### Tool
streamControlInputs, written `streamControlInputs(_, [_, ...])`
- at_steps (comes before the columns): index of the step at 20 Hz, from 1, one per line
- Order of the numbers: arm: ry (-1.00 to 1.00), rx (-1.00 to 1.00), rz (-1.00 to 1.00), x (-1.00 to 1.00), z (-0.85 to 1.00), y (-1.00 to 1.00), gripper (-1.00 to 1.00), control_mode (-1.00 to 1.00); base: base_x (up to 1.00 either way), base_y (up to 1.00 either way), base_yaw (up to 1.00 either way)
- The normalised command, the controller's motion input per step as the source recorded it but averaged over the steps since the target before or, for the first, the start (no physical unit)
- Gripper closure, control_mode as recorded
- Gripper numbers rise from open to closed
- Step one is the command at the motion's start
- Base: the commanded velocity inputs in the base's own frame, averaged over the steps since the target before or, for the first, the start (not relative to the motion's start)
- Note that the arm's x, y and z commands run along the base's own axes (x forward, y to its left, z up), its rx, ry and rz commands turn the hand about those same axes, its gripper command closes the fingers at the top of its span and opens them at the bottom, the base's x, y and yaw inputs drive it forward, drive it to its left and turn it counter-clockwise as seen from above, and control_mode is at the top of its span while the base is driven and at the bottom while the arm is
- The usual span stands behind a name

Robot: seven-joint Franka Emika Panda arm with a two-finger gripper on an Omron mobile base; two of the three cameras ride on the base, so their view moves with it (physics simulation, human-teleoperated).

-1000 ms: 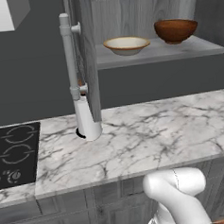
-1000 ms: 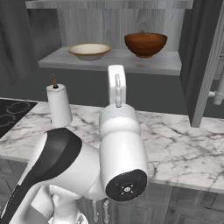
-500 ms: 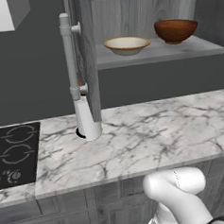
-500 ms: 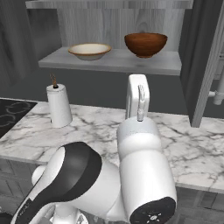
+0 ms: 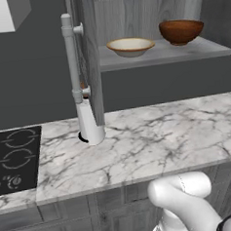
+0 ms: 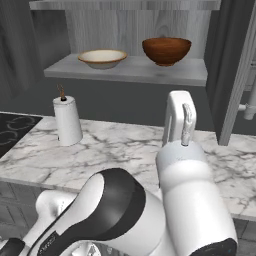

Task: Open the cabinet. Pick the bowls from the counter and place them in the cabinet. Then close the cabinet.

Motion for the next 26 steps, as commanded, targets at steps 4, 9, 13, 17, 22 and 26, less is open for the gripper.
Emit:
streamControlInputs(4, [0.0, -0.01, 0.0, 0.0, 0.0, -0.53, -1.0, -1.0, 0.0, 0.0, 0.0])
streamControlInputs(9, [0.0, 0.0, 0.0, -0.2, 0.0, -0.56, -1.0, -1.0, 0.0, 0.0, 0.0])
streamControlInputs(13, [-0.01, 0.0, 0.0, -0.28, 0.0, -0.51, -1.0, -1.0, 0.0, 0.0, 0.0])
streamControlInputs(17, [0.0, 0.0, 0.0, -0.01, -0.03, -0.38, -1.0, -1.0, 0.0, 0.0, 0.0])
streamControlInputs(22, [0.0, 0.0, 0.06, 0.08, -0.22, -0.31, -1.0, -1.0, 0.0, 0.0, 0.0])
streamControlInputs(26, [-0.02, 0.0, 0.11, 0.02, -0.23, -0.23, -1.0, -1.0, 0.0, 0.0, 0.0])
